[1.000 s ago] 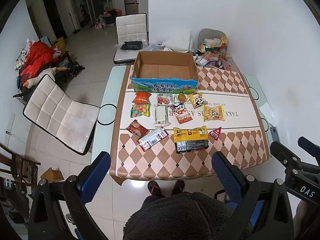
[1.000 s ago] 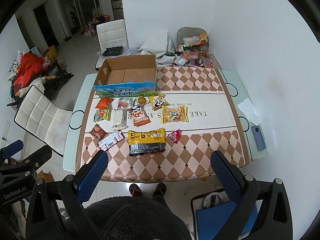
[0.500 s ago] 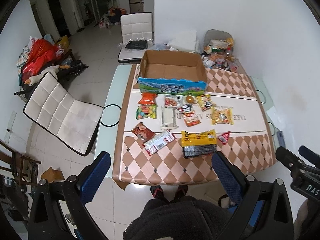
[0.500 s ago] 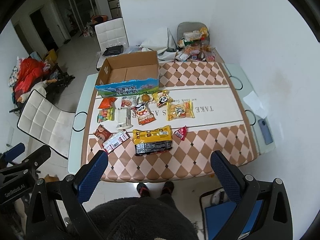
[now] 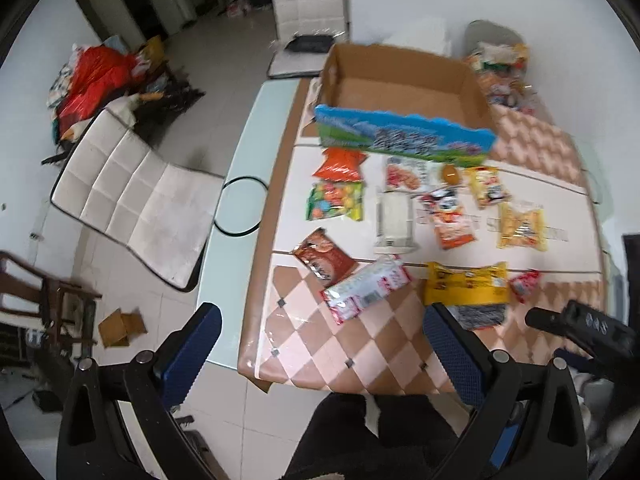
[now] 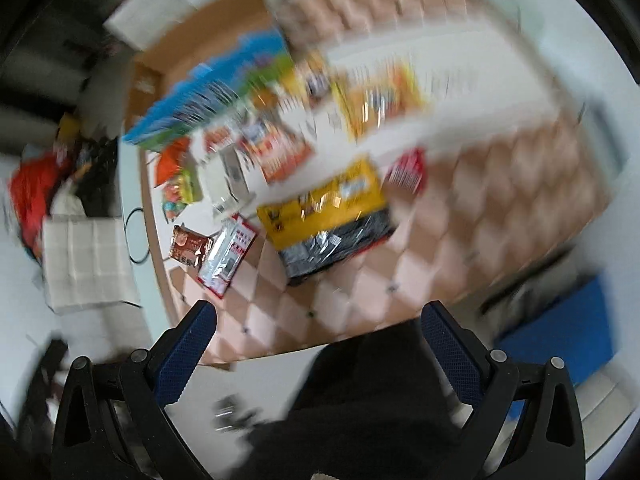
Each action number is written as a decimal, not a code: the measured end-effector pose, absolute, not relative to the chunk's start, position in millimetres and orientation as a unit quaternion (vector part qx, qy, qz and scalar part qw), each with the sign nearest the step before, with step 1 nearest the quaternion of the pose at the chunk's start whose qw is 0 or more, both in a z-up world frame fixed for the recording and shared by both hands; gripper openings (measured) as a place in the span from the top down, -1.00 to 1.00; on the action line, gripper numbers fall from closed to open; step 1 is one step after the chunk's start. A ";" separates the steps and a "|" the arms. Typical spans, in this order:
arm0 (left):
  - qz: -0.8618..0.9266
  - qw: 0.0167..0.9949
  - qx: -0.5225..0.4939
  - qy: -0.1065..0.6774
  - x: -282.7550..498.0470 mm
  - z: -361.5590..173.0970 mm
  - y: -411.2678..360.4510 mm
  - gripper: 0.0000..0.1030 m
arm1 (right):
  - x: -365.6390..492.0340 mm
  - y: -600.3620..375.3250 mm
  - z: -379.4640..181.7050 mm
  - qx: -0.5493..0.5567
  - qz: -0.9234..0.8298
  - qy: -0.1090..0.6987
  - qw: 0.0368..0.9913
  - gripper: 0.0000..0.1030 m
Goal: Organize snacks
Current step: 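Grasp the yellow-black bag with the right tool while the left tool grasps the white wafer pack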
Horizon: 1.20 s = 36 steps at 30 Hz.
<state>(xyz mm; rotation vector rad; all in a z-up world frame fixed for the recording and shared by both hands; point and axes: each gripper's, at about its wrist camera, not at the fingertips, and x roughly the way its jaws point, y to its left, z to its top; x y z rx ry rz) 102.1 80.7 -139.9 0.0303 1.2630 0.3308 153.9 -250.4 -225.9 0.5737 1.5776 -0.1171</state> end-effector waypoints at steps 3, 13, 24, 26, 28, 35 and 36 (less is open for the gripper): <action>0.182 0.775 0.010 0.606 117.6 -169.3 85.1 -0.99 | 170.1 -262.2 -298.5 0.328 -0.087 0.717 0.609 -1.00; 0.200 0.736 0.008 0.647 159.7 -228.2 70.8 -0.99 | 197.9 -263.0 -431.1 0.479 -0.206 0.720 0.457 -1.00; 0.175 0.712 -0.004 0.680 201.1 -275.7 66.7 -0.99 | 242.6 -178.8 -447.0 0.192 -0.094 0.824 0.525 -0.83; 0.161 0.710 -0.010 0.686 215.3 -286.0 64.1 -0.99 | 250.4 -149.2 -443.0 0.056 -0.045 0.827 0.558 -0.82; 0.147 0.708 -0.019 0.691 230.1 -296.6 60.4 -0.99 | 254.0 -125.5 -439.7 -0.037 -0.013 0.816 0.576 -0.81; 0.099 0.685 -0.046 0.720 285.1 -344.9 46.0 -0.98 | 263.5 -54.3 -426.7 -0.171 0.029 0.763 0.622 -0.84; 0.093 0.680 -0.049 0.726 291.3 -352.3 44.0 -0.93 | 263.1 -56.0 -421.3 -0.155 0.026 0.763 0.627 -0.89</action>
